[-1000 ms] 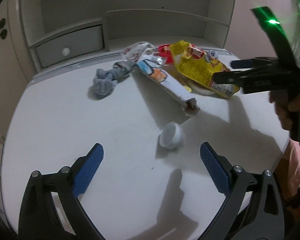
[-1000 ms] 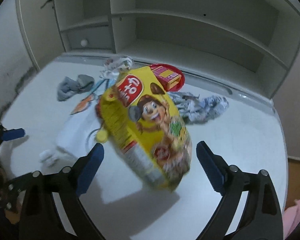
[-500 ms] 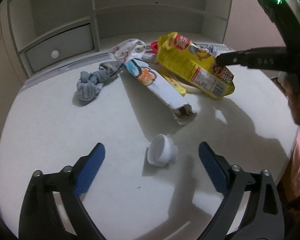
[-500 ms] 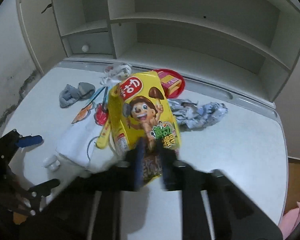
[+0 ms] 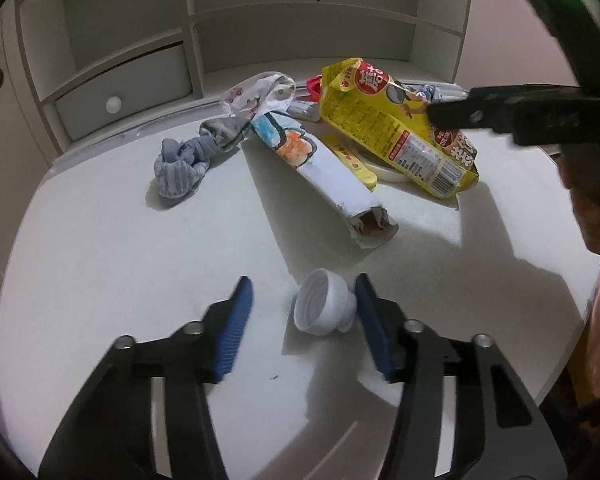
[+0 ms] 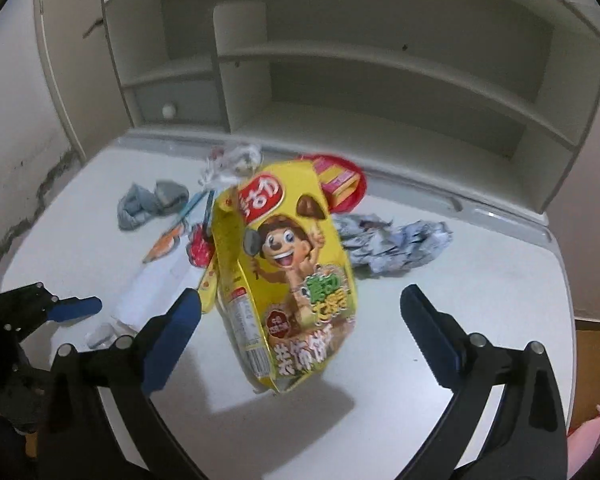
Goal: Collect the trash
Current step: 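Grasp the white bottle cap with the left tool while the right tool grasps the yellow snack box, then carry cap and yellow box over the bin and open both tools to drop them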
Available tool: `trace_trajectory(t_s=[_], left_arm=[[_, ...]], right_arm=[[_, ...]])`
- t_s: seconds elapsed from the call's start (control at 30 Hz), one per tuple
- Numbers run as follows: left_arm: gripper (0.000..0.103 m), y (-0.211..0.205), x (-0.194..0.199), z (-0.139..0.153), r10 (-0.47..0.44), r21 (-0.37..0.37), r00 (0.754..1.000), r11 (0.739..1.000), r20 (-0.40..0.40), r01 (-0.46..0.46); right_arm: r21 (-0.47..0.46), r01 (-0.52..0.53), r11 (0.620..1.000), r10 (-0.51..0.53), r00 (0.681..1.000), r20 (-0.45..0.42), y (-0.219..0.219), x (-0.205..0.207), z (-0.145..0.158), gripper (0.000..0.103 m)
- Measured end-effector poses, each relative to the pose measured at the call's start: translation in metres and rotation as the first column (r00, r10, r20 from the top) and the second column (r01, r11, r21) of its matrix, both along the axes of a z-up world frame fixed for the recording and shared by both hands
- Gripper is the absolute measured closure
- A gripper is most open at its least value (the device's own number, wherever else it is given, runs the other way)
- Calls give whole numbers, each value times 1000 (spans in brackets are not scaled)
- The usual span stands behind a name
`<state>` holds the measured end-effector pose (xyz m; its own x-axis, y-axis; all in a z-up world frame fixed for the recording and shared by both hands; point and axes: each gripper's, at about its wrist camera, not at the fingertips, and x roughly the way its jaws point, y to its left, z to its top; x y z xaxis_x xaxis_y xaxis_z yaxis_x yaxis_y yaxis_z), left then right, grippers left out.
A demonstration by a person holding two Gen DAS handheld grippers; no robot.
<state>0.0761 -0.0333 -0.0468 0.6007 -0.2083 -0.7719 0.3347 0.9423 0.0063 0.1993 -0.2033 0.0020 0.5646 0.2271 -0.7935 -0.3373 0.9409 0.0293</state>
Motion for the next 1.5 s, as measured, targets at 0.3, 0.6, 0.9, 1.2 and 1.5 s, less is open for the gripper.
trace_trajectory(t_s=[0.3,0.6,0.9,1.2,1.5], left_arm=[[75,2,-1,2,23,-37,1000,999,6,-23],[75,-3,-14,24,29,-41,998,999,52,-27],[75,-75,-26,51,-102,-71,991,992,92,109],[76,-241,-78,63,-432,-125,895,887,112,444],[76,-404,-148,23,-699,-141,714,704,37,696]], right_arm=[[-29,-20,999,17,997,-76,17,23,-26,39],[105,23,994,-18,999,-41,-11,-3,10,53],[188,239,953,-245,969,13,-134,-104,48,53],[83,662,745,-660,750,-50,-310,-265,18,52],[29,859,511,-816,496,-296,-418,-360,-96,52]])
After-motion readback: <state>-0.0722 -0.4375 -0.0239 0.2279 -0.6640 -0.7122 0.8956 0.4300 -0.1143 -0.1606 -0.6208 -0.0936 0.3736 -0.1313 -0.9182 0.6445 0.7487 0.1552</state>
